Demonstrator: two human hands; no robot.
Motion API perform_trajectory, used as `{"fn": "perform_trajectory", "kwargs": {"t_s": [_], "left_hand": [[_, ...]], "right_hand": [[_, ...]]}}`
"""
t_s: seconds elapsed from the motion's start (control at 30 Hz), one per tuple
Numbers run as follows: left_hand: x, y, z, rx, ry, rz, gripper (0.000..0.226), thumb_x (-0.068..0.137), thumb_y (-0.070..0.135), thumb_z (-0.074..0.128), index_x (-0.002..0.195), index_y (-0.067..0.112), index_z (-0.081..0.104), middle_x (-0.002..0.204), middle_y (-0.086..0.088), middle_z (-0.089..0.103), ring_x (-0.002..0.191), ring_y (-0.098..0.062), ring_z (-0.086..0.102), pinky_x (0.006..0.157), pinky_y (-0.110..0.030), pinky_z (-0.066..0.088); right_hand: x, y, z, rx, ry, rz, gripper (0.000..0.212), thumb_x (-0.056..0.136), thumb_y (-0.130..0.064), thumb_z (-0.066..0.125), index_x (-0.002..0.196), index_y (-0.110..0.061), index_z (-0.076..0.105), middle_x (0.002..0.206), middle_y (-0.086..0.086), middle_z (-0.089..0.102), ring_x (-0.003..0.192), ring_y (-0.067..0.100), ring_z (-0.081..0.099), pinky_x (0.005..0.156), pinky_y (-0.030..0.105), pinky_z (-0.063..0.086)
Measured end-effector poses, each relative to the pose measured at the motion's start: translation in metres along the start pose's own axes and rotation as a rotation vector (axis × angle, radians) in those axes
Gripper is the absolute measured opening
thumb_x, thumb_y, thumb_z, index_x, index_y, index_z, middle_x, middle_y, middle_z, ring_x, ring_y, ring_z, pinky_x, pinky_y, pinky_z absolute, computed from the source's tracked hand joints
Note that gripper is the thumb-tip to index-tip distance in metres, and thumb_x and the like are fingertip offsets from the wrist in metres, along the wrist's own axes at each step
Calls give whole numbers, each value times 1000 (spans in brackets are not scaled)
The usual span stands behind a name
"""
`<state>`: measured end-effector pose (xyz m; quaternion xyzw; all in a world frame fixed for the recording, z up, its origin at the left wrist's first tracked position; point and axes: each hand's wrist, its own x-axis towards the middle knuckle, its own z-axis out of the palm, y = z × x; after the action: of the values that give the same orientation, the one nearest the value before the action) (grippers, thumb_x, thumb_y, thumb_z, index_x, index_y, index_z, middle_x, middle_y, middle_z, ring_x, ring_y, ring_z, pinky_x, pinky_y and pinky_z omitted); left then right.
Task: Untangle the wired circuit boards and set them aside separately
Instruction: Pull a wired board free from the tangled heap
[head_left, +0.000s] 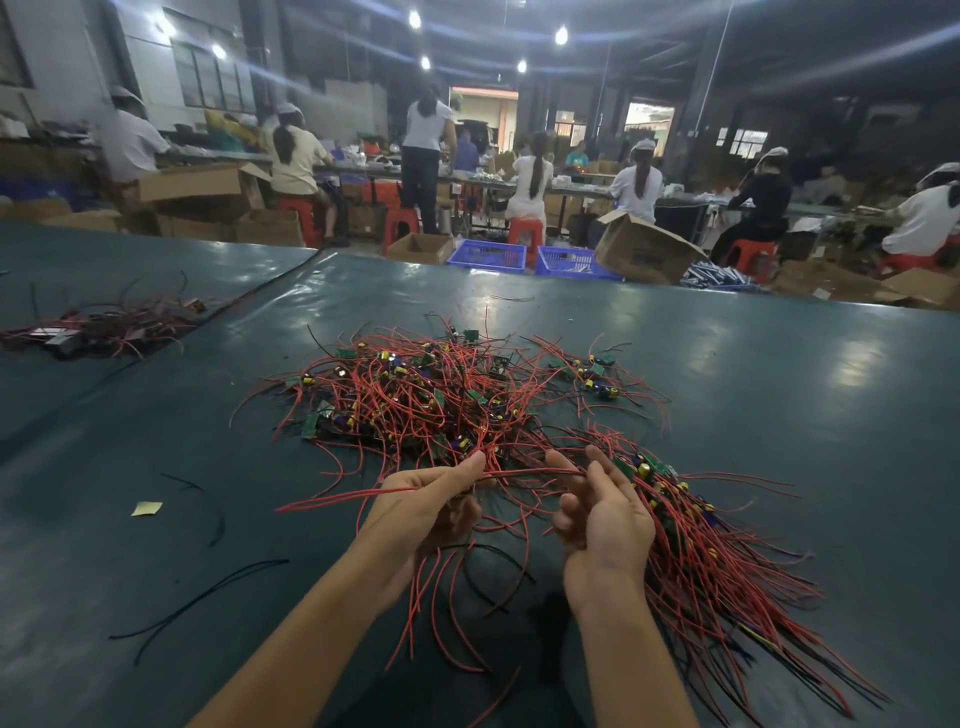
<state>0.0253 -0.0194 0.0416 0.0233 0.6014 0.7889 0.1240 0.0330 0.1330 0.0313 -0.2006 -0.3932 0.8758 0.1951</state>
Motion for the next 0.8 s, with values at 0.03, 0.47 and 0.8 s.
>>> {"fn": "perform_trajectory", "kwargs": {"t_s": [0.03,0.47,0.8], "left_hand": [[1,1,-1,-63,-8,-17,31,64,40,77,71,10,76,62,-6,63,49,-11,57,49,-18,48],[8,-2,-5,-344,69,97,28,73,20,66,98,8,71,75,2,65,55,-5,57,51,-16,50],[13,1,-18,-674,67,42,24,73,29,68,89,13,65,77,1,67,61,-7,62,53,-18,52]], "right_hand": [[0,0,0,-2,6,-16,19,101,-9,49,95,-15,65,78,17,75,37,8,45,35,17,32],[-7,0,4,-22,-38,-87,15,98,-9,56,101,-13,70,88,9,77,41,9,51,37,17,40],[-11,-2,-1,105,-249,-12,51,98,-58,35,121,-21,61,100,17,75,47,12,53,42,21,43]]}}
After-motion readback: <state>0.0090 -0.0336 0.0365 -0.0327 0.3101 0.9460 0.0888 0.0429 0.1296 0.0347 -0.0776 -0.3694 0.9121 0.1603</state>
